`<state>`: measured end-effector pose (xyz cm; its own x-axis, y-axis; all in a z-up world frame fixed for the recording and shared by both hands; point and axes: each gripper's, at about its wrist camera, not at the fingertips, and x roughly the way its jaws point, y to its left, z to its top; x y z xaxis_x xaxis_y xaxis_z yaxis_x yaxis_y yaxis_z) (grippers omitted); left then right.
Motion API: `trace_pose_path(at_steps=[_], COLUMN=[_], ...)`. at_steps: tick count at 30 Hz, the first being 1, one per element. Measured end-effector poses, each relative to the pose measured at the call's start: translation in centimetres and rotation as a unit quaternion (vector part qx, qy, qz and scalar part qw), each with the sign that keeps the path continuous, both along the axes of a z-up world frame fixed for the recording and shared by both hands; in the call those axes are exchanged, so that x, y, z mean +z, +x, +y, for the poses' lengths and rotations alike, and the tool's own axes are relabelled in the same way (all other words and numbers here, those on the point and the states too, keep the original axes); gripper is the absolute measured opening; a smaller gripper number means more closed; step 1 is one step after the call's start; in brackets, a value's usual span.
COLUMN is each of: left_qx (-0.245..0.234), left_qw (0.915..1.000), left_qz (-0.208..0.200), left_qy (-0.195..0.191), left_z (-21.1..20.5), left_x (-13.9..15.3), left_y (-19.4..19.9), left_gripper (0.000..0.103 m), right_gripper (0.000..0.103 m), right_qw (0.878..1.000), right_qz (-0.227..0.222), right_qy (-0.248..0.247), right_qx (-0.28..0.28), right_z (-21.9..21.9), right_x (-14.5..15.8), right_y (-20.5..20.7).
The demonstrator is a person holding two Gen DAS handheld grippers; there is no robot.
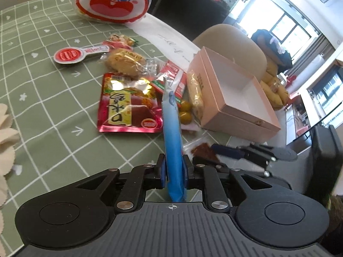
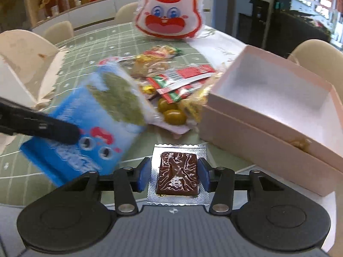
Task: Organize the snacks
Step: 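Release the wafer into the pink box with the right tool while the left drops the blue packet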
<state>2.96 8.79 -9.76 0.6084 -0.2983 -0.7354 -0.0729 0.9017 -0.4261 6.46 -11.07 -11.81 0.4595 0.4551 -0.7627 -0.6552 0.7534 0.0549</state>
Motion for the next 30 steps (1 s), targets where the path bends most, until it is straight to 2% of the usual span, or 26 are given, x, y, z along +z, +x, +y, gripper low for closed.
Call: trace_pose_path(at_steps=[7, 10, 14, 16, 19, 20, 22, 26, 30], left_qx=[-0.008, -0.012, -0.013, -0.011, -0.009, -0.011, -0.015, -0.029, -0.052], left_qw=[0.9999, 0.9999, 0.9998, 0.9999, 0.9999, 0.9999, 0.9998, 0.9995, 0.9983], left_qz=[0.011, 0.009, 0.012, 0.013, 0.013, 0.013, 0.012, 0.013, 0.005], left_qy=[-0.006, 0.004, 0.004, -0.001, -0.005, -0.005, -0.004, -0.002, -0.026], left_z=[-0.9, -0.9, -0.7, -0.6, -0.7, -0.7, -0.9, -1.6, -2.7], left_x=[-1.1, -0.7, -0.4, -0.2, 0.3, 0.5, 0.8, 1.3, 2.5], left_y=[0.9, 0.1, -1.6, -2.3, -3.1, -3.2, -3.5, -3.6, -3.0], left_gripper=[0.018, 0.018, 0.018, 0.018, 0.018, 0.018, 0.018, 0.018, 0.018], right_gripper=[0.038, 0.039, 0.049, 0.049, 0.049, 0.048, 0.038, 0.037, 0.037], right_qw=[1.0, 1.0, 0.999, 0.999, 1.0, 1.0, 0.999, 0.998, 0.999], right_qz=[-0.001, 0.006, -0.016, -0.019, 0.0, 0.009, 0.008, 0.005, 0.017], right_qy=[0.0, -0.002, 0.006, 0.001, 0.0, 0.004, -0.006, -0.033, -0.011], right_qx=[0.018, 0.026, 0.032, 0.031, 0.025, 0.026, 0.035, 0.056, 0.03], right_z=[0.1, -0.1, -0.7, -0.8, -0.8, -0.8, -0.6, -1.3, -4.4], right_x=[0.2, 0.4, 1.1, 1.0, 0.4, 0.3, 0.4, 1.0, 3.2], right_y=[-1.2, -1.6, -2.3, -2.2, -1.6, -1.5, -1.9, -2.7, -2.4])
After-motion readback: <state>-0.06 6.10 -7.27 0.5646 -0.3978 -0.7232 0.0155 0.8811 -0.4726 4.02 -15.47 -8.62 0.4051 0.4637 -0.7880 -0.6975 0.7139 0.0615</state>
